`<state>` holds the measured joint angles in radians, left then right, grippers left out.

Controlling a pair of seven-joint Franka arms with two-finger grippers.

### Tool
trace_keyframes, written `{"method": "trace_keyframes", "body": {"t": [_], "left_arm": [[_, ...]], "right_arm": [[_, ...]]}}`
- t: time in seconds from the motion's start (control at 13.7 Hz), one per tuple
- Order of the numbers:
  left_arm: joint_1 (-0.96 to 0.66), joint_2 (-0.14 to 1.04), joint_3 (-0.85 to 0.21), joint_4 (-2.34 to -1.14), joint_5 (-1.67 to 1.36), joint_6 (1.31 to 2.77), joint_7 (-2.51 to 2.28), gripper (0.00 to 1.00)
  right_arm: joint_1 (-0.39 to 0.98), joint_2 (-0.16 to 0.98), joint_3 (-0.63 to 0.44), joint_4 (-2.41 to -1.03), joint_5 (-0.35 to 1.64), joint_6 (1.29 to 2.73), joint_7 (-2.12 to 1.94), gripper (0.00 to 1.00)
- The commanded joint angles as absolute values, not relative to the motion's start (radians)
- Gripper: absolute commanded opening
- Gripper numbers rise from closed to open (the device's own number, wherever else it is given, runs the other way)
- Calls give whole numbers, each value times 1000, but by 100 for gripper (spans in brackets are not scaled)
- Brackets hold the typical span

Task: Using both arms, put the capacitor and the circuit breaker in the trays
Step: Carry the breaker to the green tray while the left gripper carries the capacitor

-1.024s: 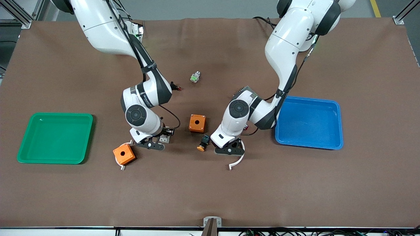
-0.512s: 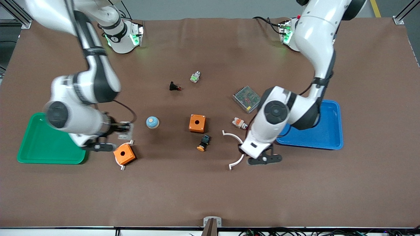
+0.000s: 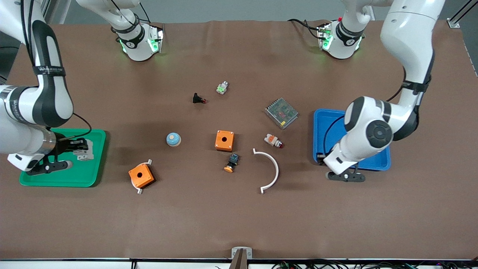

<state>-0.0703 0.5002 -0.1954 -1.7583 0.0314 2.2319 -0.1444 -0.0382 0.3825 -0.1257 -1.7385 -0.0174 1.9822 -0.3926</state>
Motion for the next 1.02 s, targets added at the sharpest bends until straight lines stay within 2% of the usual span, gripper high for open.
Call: {"method": "trace_keyframes", "body": {"t": [0.0,0.15,0.29,0.44,0.51,0.59,0.66,0.73,0.8,0.95], "left_arm": [[-29,427,-209,-1896,21,2273,-72,1],[-23,413,-206,-1971,26,2308,-67,2],[11,400,-207,-2066,29,2423,-66,4],[12,402,-206,-2127,31,2526,-63,9],[12,403,-204,-2131,35,2531,-60,14],[12,405,-204,-2129,43,2531,-58,22],[12,405,-204,-2128,44,2531,-58,34],[11,405,-204,-2122,44,2531,-58,53],[11,403,-204,-2114,44,2531,-61,70],[6,397,-206,-2080,44,2522,-64,91]], "right_arm": [[-123,405,-103,-1821,-41,2113,-536,0],[-158,460,-101,-1819,-41,2135,-577,0],[-173,497,-101,-1818,-41,2161,-583,1],[-173,521,-101,-1815,-41,2186,-581,3],[-175,534,-101,-1813,-41,2209,-581,7],[-176,538,-101,-1810,-41,2213,-581,16],[-176,538,-101,-1807,-41,2206,-569,75],[-178,537,-101,-1807,-40,2197,-575,100],[-179,532,-101,-1801,-40,2188,-574,100],[-178,511,-100,-1764,-35,2125,-572,100]]}}
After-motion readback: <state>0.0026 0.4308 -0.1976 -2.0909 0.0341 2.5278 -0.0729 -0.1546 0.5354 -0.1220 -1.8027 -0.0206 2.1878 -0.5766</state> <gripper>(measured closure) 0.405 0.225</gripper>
